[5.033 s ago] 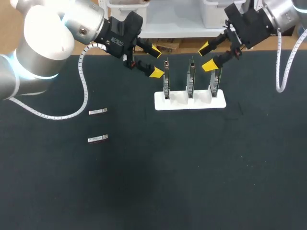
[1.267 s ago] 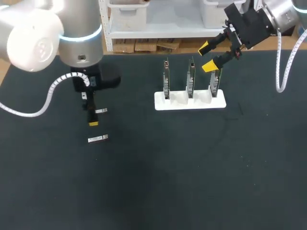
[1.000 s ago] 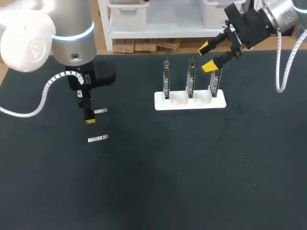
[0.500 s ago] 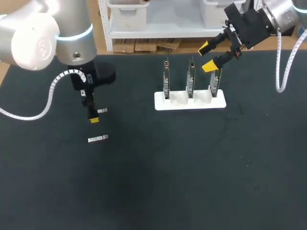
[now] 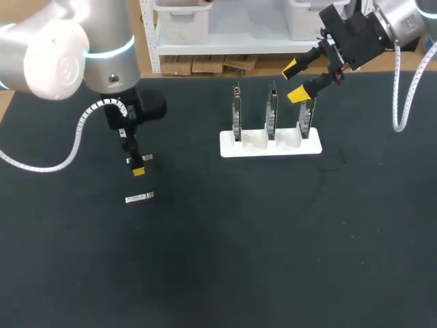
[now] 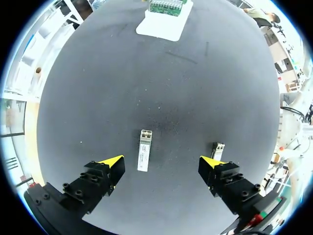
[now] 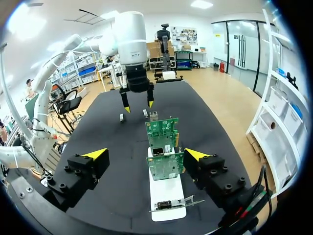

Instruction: Pick up the optical module with the left hand, and insert it into the network port with the right hand.

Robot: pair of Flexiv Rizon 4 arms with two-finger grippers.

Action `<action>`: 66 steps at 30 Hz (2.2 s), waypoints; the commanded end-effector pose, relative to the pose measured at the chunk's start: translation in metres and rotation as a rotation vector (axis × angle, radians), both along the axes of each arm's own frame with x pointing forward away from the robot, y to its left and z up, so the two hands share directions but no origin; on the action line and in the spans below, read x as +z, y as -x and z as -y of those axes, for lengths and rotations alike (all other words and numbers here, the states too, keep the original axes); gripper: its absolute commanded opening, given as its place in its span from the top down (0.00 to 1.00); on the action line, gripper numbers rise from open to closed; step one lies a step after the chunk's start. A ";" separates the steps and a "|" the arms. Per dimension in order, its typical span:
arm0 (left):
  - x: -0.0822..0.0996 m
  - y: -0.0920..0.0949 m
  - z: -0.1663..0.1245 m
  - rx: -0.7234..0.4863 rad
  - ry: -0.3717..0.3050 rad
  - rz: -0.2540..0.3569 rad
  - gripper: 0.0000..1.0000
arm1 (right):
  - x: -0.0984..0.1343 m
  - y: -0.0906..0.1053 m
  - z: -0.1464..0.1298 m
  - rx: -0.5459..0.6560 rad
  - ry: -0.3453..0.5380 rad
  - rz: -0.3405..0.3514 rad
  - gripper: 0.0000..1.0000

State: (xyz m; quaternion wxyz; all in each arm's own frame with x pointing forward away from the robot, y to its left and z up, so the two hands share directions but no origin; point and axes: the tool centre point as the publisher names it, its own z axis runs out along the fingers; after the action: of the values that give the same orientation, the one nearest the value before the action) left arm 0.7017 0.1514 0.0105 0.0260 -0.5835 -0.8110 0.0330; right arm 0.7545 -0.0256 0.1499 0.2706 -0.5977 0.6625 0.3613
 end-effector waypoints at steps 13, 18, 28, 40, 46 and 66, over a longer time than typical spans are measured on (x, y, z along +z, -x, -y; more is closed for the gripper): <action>0.001 0.005 -0.002 0.022 0.007 0.016 0.00 | 0.000 0.001 0.000 -0.003 0.001 0.001 0.00; 0.001 0.005 -0.002 0.022 0.007 0.016 0.00 | 0.000 0.001 0.000 -0.003 0.001 0.001 0.00; 0.007 0.006 0.000 -0.004 -0.071 0.102 0.00 | 0.000 0.001 0.000 -0.003 0.001 0.001 0.00; 0.003 0.019 0.009 -0.043 -0.145 0.223 0.00 | 0.000 0.001 0.000 -0.003 0.001 0.001 0.00; 0.000 0.020 -0.005 -0.028 -0.144 0.225 0.00 | 0.000 0.001 0.000 -0.003 0.001 0.001 0.00; -0.005 0.003 -0.017 -0.067 -0.077 0.154 0.00 | 0.000 0.001 0.000 -0.003 0.001 0.001 0.00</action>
State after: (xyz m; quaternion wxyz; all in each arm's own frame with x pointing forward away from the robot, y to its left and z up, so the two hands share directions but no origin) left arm 0.6877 0.1659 0.0089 -0.0212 -0.6075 -0.7921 -0.0551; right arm 0.7545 -0.0257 0.1499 0.2706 -0.5977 0.6625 0.3613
